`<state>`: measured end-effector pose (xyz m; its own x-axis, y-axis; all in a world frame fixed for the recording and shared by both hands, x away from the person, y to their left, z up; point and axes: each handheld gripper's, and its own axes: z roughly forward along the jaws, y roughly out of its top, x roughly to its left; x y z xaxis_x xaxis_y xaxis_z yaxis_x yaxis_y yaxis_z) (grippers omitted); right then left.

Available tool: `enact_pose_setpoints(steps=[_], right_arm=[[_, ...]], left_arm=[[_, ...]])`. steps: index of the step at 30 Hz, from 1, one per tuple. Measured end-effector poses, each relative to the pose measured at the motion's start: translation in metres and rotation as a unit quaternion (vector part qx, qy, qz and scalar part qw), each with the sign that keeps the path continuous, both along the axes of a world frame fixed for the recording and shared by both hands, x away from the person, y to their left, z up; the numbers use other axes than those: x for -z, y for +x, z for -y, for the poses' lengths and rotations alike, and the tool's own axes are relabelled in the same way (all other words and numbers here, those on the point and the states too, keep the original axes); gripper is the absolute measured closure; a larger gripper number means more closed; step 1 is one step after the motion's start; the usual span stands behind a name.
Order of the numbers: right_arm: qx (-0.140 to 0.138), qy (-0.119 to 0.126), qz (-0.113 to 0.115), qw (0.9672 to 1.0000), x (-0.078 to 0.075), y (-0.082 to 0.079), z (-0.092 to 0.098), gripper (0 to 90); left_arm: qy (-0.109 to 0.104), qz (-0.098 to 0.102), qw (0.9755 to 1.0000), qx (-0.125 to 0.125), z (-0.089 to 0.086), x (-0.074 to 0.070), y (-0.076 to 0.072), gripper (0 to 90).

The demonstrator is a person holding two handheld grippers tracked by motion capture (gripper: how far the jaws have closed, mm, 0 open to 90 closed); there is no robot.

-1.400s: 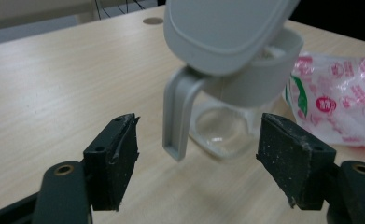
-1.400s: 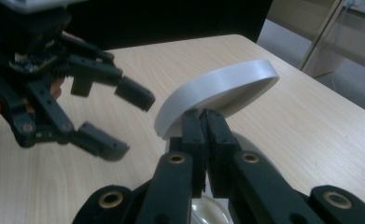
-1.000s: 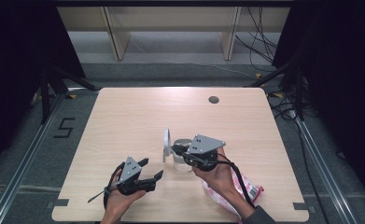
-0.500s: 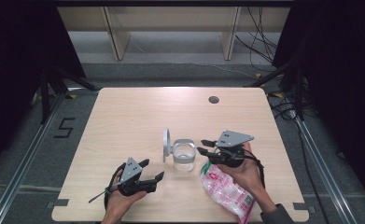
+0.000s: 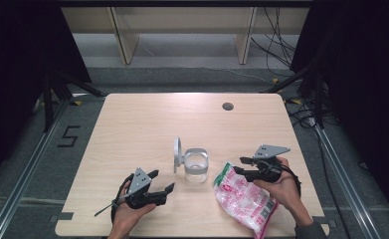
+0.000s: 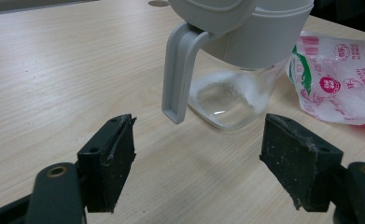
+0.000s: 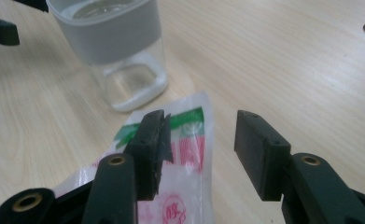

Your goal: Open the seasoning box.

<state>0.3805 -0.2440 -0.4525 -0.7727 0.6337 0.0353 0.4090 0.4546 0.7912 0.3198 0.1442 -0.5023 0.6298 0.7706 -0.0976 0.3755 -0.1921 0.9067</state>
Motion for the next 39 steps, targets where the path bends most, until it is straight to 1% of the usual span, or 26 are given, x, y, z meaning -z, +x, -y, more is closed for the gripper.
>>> enact_pose_setpoints(steps=[1,2,3,5,6,7,8,9,11,15,17,18,20,22,24,27,28,30,31,32,34,35,36,37,38,39], right_arm=[[-0.003,-0.005,-0.003,1.0,0.002,0.0,0.002,53.7],[0.0,-0.005,-0.009,0.9999,0.004,0.0,0.002,53.5],[-0.011,-0.007,-0.012,0.9998,0.006,0.0,0.003,53.5],[0.005,0.003,-0.028,0.9996,0.008,-0.003,0.005,53.4],[-0.003,-0.004,-0.026,0.9996,0.008,-0.002,0.007,52.9],[-0.006,-0.001,-0.026,0.9996,0.011,-0.001,0.007,52.6],[0.006,0.0,-0.037,0.9993,0.011,-0.004,0.008,52.2],[0.002,-0.004,-0.032,0.9995,0.013,-0.003,0.009,51.6],[0.003,-0.004,-0.034,0.9994,0.016,-0.004,0.01,50.9],[-0.002,-0.014,-0.043,0.999,0.018,-0.004,0.01,48.6],[-0.009,-0.017,-0.046,0.9988,0.018,-0.004,0.009,48.5],[-0.009,-0.019,-0.042,0.9989,0.019,-0.005,0.008,48.5],[-0.014,-0.022,-0.051,0.9983,0.02,-0.005,0.007,49.4],[-0.019,-0.024,-0.054,0.9981,0.022,-0.005,0.006,50.5],[-0.016,-0.017,-0.059,0.998,0.025,-0.005,0.006,50.3],[-0.021,-0.02,-0.075,0.9968,0.029,-0.002,0.006,50.9],[-0.019,-0.016,-0.075,0.9969,0.031,-0.001,0.006,53.5],[-0.016,-0.016,-0.088,0.9959,0.032,-0.002,0.006,61.3],[-0.016,-0.021,-0.079,0.9965,0.032,-0.002,0.007,64.0],[-0.018,-0.019,-0.08,0.9964,0.032,-0.002,0.007,66.8],[-0.023,-0.019,-0.072,0.997,0.032,-0.001,0.008,75.3],[-0.022,-0.017,-0.075,0.9968,0.032,-0.002,0.009,78.6],[-0.027,-0.015,-0.073,0.9969,0.032,-0.001,0.01,81.3],[-0.03,-0.008,-0.078,0.9965,0.032,-0.001,0.01,84.1],[-0.036,-0.004,-0.075,0.9965,0.033,0.0,0.011,86.2],[-0.03,-0.006,-0.076,0.9966,0.032,0.0,0.012,86.9]], left_arm=[[-0.004,0.002,1.0,0.0,0.0,0.0,0.0,25.3],[0.008,0.006,0.9999,0.007,-0.002,-0.001,0.001,25.3],[0.01,0.004,0.9999,0.002,-0.002,-0.001,0.001,25.3],[0.009,0.005,0.9999,0.003,-0.002,-0.001,0.001,25.3],[0.004,0.005,1.0,0.003,-0.001,0.0,0.001,25.3],[0.005,0.004,1.0,0.003,0.0,0.0,0.001,25.3],[0.004,-0.002,1.0,-0.001,0.0,0.0,0.0,25.3],[0.003,-0.001,1.0,-0.001,0.0,0.0,0.0,25.3],[0.002,-0.002,1.0,0.001,0.001,0.001,0.0,25.3],[0.004,-0.002,1.0,0.005,0.001,0.001,0.0,25.3],[0.0,-0.003,1.0,0.002,0.002,0.002,0.001,25.3],[0.007,-0.004,1.0,0.001,0.001,0.001,0.0,25.2],[0.0,-0.004,1.0,0.003,0.002,0.001,0.0,25.2],[0.007,-0.004,1.0,0.001,0.001,0.001,0.0,25.2],[0.007,-0.004,1.0,0.002,0.002,0.001,0.0,25.2],[0.006,-0.006,1.0,0.003,0.002,0.002,0.001,25.1],[0.004,-0.007,1.0,0.003,0.003,0.002,0.001,25.2],[0.005,-0.006,1.0,0.004,0.003,0.003,0.001,25.2],[0.006,-0.007,1.0,0.001,0.003,0.003,0.0,25.2],[0.006,-0.008,1.0,0.001,0.003,0.003,0.0,25.2],[0.004,-0.008,1.0,0.001,0.003,0.003,0.0,25.2],[0.003,-0.008,1.0,0.0,0.004,0.003,0.0,25.2],[0.008,-0.008,0.9999,0.002,0.003,0.003,0.001,25.3],[0.007,-0.009,0.9999,0.002,0.003,0.004,0.001,25.3],[0.007,-0.009,0.9999,0.002,0.003,0.004,0.001,25.3],[0.007,-0.009,0.9999,0.002,0.003,0.004,0.001,25.3]])
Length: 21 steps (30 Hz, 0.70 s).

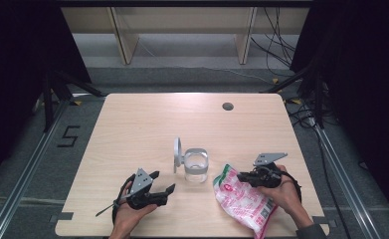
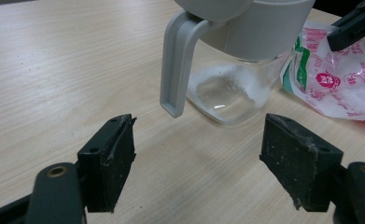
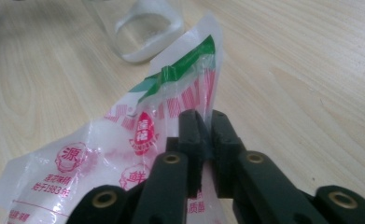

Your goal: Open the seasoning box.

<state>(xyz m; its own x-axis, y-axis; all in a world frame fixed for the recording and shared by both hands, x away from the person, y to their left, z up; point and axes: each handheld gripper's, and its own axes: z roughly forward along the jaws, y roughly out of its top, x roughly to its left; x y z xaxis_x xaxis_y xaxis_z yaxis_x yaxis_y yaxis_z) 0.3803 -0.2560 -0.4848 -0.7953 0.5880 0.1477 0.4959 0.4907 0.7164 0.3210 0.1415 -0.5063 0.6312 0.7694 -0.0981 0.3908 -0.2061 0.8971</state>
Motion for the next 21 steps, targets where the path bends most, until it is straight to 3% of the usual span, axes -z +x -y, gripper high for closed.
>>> enact_pose_setpoints(steps=[5,14,15,17,18,19,20,21], right_arm=[[0.0,0.0,0.008,1.0,0.0,0.0,0.002,88.4],[0.063,-0.01,0.026,0.9976,-0.005,-0.001,0.033,89.7],[0.075,-0.009,0.023,0.9969,-0.006,-0.003,0.036,89.7],[0.087,-0.009,0.022,0.9959,-0.007,-0.007,0.044,89.7],[0.095,-0.004,0.033,0.9949,-0.007,-0.008,0.049,89.8],[0.101,0.003,0.023,0.9946,-0.006,-0.011,0.054,89.8],[0.104,0.003,0.035,0.994,-0.005,-0.011,0.06,89.8],[0.112,0.01,0.033,0.9931,-0.005,-0.013,0.064,89.8]], left_arm=[[-0.001,-0.001,1.0,-0.002,-0.001,0.0,0.0,25.7],[-0.002,-0.003,1.0,-0.008,-0.002,-0.002,-0.001,26.0],[-0.01,-0.002,0.9999,-0.006,-0.001,-0.001,-0.001,26.0],[-0.005,-0.002,1.0,-0.007,-0.002,-0.002,-0.001,26.1],[-0.007,-0.001,1.0,-0.003,-0.002,-0.003,-0.001,26.0],[-0.007,0.0,1.0,-0.005,-0.002,-0.003,-0.001,26.0],[-0.003,-0.001,1.0,-0.007,-0.003,-0.004,-0.002,26.1],[-0.004,0.0,1.0,-0.006,-0.003,-0.004,-0.002,26.1]])
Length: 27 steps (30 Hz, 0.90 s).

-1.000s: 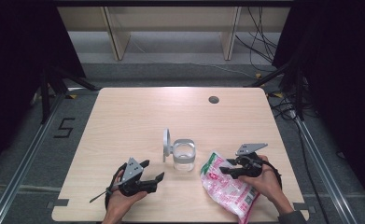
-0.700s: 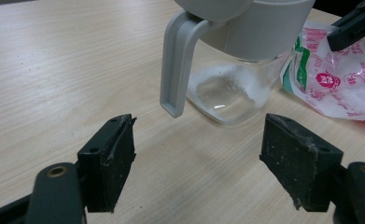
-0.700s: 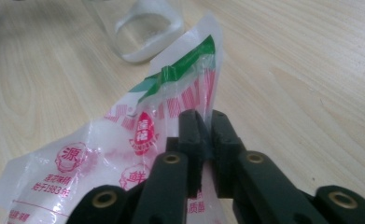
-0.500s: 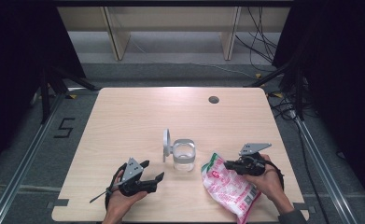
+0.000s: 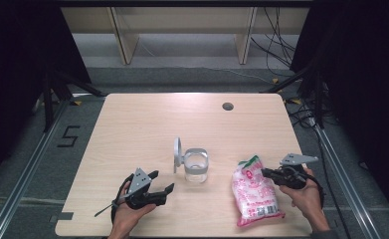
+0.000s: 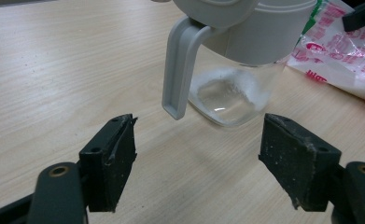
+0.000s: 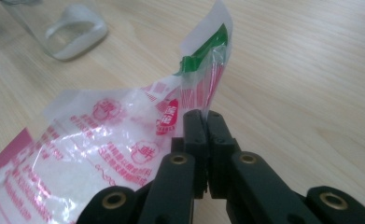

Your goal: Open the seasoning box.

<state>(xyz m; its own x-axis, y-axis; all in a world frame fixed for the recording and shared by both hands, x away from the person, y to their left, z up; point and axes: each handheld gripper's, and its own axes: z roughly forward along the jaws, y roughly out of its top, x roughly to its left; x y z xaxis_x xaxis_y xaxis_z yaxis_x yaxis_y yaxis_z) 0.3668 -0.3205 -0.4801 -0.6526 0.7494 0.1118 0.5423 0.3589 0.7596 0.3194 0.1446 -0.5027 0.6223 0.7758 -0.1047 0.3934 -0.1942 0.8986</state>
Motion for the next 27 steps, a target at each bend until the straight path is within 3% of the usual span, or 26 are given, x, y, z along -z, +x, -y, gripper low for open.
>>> enact_pose_setpoints(steps=[1,4,13,16,19,21,22,24,25,26,27], right_arm=[[0.009,0.004,-0.01,0.9999,-0.001,-0.003,0.003,89.9],[0.018,0.004,0.009,0.9998,-0.001,-0.01,0.017,90.0],[0.07,0.013,0.011,0.9974,-0.002,-0.044,0.036,90.0],[0.065,0.001,0.024,0.9976,-0.002,-0.05,0.041,90.0],[0.078,0.007,0.011,0.9969,-0.001,-0.057,0.042,90.0],[0.076,0.012,0.019,0.9969,0.001,-0.058,0.045,90.0],[0.074,0.007,0.03,0.9968,0.002,-0.057,0.047,89.1],[0.085,0.015,0.027,0.9959,0.004,-0.057,0.048,80.9],[0.086,0.02,0.02,0.9959,0.005,-0.056,0.049,75.7],[0.108,0.036,-0.006,0.9935,0.006,-0.059,0.046,72.3],[0.106,0.03,-0.006,0.9939,0.007,-0.057,0.046,70.4]], left_arm=[[0.0,0.0,1.0,-0.002,0.0,0.0,0.0,26.1],[0.0,-0.002,1.0,-0.003,0.0,0.0,0.0,26.1],[-0.006,-0.002,1.0,-0.003,0.001,0.0,0.0,26.1],[-0.002,-0.002,1.0,0.001,0.001,-0.001,-0.001,26.1],[-0.003,0.004,1.0,0.005,0.0,-0.001,0.0,26.1],[0.0,0.003,1.0,0.004,-0.001,-0.001,0.0,26.1],[0.0,0.003,1.0,0.004,-0.001,-0.001,0.0,26.1],[0.0,0.003,1.0,0.005,-0.001,-0.001,0.0,26.1],[0.0,0.003,1.0,0.005,0.0,-0.001,0.0,26.1],[-0.004,0.002,1.0,0.003,0.001,0.0,0.0,26.1],[0.001,0.001,1.0,0.004,0.0,0.0,0.0,26.1]])
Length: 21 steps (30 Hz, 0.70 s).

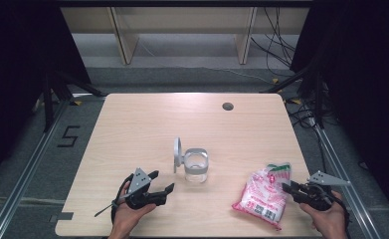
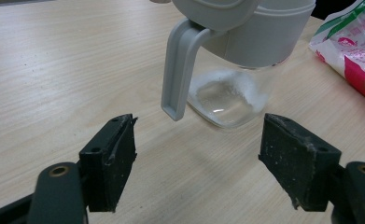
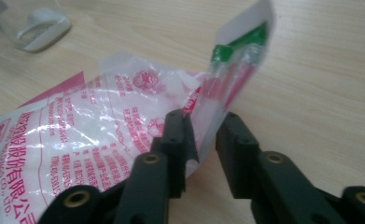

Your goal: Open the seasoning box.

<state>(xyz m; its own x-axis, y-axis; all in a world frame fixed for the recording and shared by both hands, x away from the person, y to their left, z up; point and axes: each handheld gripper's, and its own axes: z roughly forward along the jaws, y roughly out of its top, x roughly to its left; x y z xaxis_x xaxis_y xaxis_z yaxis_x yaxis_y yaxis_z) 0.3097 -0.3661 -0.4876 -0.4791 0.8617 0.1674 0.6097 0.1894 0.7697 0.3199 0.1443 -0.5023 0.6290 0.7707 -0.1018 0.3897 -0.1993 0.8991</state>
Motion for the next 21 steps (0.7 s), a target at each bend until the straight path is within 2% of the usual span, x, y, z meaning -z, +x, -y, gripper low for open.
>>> enact_pose_setpoints(steps=[1,2,4,6,7,8,9,10,11,12,14,15,16,17,18,19,21], right_arm=[[-0.01,-0.001,0.006,0.9999,0.002,0.003,0.001,68.6],[0.008,0.012,-0.017,0.9997,0.002,0.001,-0.003,66.7],[-0.006,-0.001,-0.005,1.0,0.005,0.005,-0.002,64.4],[0.004,0.017,-0.028,0.9995,0.007,0.006,-0.005,63.9],[-0.014,0.005,-0.006,0.9999,0.009,0.01,-0.002,63.6],[0.001,0.017,-0.03,0.9994,0.008,0.007,-0.006,63.5],[-0.008,0.012,-0.015,0.9998,0.01,0.01,-0.006,63.5],[-0.001,0.019,-0.03,0.9994,0.01,0.009,-0.008,63.4],[-0.006,0.014,-0.025,0.9996,0.011,0.011,-0.009,63.4],[0.003,0.019,-0.039,0.9991,0.011,0.01,-0.012,63.0],[-0.007,0.006,-0.028,0.9996,0.013,0.015,-0.013,60.6],[0.0,0.012,-0.038,0.9992,0.014,0.016,-0.015,60.7],[-0.012,0.006,-0.026,0.9996,0.016,0.02,-0.013,60.9],[-0.015,0.002,-0.031,0.9994,0.016,0.021,-0.013,61.6],[-0.001,0.014,-0.042,0.999,0.016,0.02,-0.017,62.2],[-0.014,-0.007,-0.028,0.9995,0.016,0.022,-0.015,63.2],[-0.007,0.002,-0.045,0.999,0.014,0.02,-0.018,65.6]], left_arm=[[-0.004,-0.001,1.0,0.003,0.001,0.001,0.0,26.1],[-0.012,-0.005,0.9999,-0.003,0.002,0.001,0.0,26.1],[-0.006,-0.004,1.0,0.001,0.001,0.001,0.0,26.1],[-0.006,-0.004,1.0,-0.002,0.002,0.001,0.0,26.1],[-0.006,-0.004,1.0,-0.002,0.002,0.001,0.0,26.1],[-0.005,-0.003,1.0,0.0,0.002,0.001,0.0,26.1],[-0.005,-0.004,1.0,-0.003,0.002,0.001,0.0,26.1],[-0.008,-0.006,0.9999,-0.007,0.003,0.001,-0.001,26.0],[-0.006,-0.005,1.0,-0.004,0.003,0.002,-0.001,26.0],[-0.005,-0.005,1.0,-0.003,0.003,0.002,-0.001,26.1],[-0.006,-0.005,1.0,0.0,0.004,0.002,0.0,26.1],[-0.006,-0.006,1.0,-0.001,0.004,0.002,0.0,26.0],[-0.007,-0.006,1.0,0.0,0.004,0.002,0.0,26.0],[-0.006,-0.006,1.0,0.0,0.003,0.002,0.0,26.1],[-0.006,-0.006,1.0,-0.001,0.003,0.002,0.0,26.0],[-0.008,-0.006,1.0,-0.002,0.003,0.002,0.0,26.0],[-0.012,-0.006,0.9999,-0.002,0.003,0.003,0.001,26.1]])
